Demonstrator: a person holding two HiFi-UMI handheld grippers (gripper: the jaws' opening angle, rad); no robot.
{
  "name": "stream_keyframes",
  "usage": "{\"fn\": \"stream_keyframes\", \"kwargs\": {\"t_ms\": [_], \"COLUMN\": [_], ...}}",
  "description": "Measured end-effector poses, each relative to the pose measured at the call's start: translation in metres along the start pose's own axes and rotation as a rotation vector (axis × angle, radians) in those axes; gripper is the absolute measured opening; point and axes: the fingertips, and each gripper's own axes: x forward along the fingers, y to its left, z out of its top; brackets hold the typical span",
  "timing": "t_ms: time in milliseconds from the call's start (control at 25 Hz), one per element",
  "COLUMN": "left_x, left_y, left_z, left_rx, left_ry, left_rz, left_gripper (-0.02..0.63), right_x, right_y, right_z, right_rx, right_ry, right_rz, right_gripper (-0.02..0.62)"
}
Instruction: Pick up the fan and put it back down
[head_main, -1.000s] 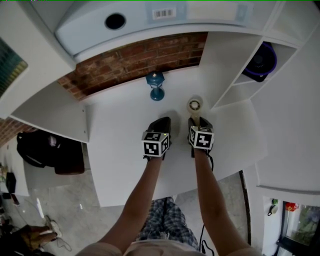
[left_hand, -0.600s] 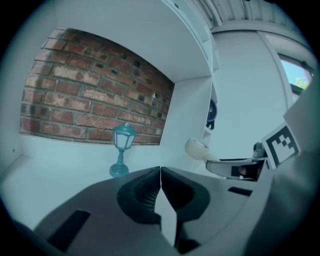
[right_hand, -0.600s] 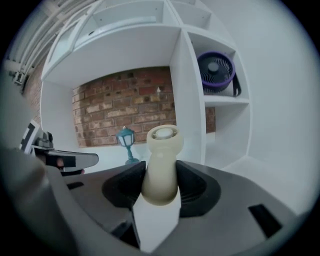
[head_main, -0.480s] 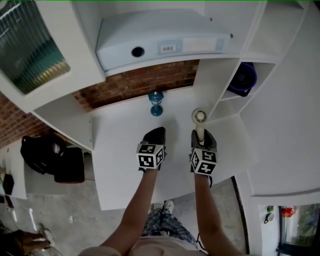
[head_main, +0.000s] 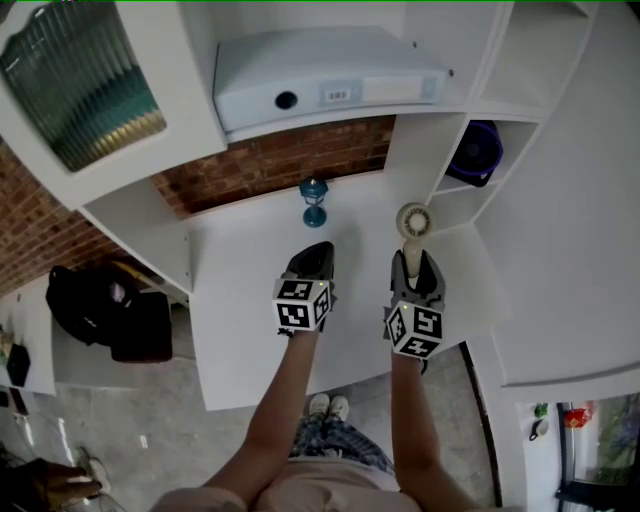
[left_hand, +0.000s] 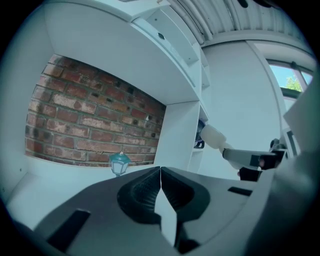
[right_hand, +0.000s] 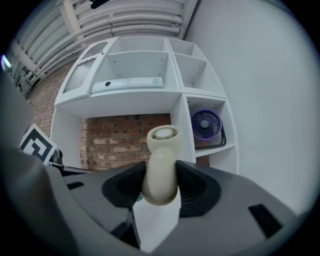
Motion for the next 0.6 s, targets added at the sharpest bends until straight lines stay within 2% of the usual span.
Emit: {"fn": "stream_keyframes", "kwargs": {"t_ms": [280,600], "left_x": [0.019,0.065], "left_y": [0.003,0.026], "left_z": [-0.016,-0.058], "left_rx": [-0.009,-0.026], "left_ry": [0.034,0.115], "left_rz": [-0.004,0.014], "left_gripper": [0.028,0.028], "right_x": [0.021,0.072], "right_y": [-0.007,-0.018], "right_z": [-0.022,-0.105], "right_rx": [0.001,0.009], "right_ry": [0.065,0.248], "right_rz": [0.009,0.018], "right_gripper": [0.204,0.204]}}
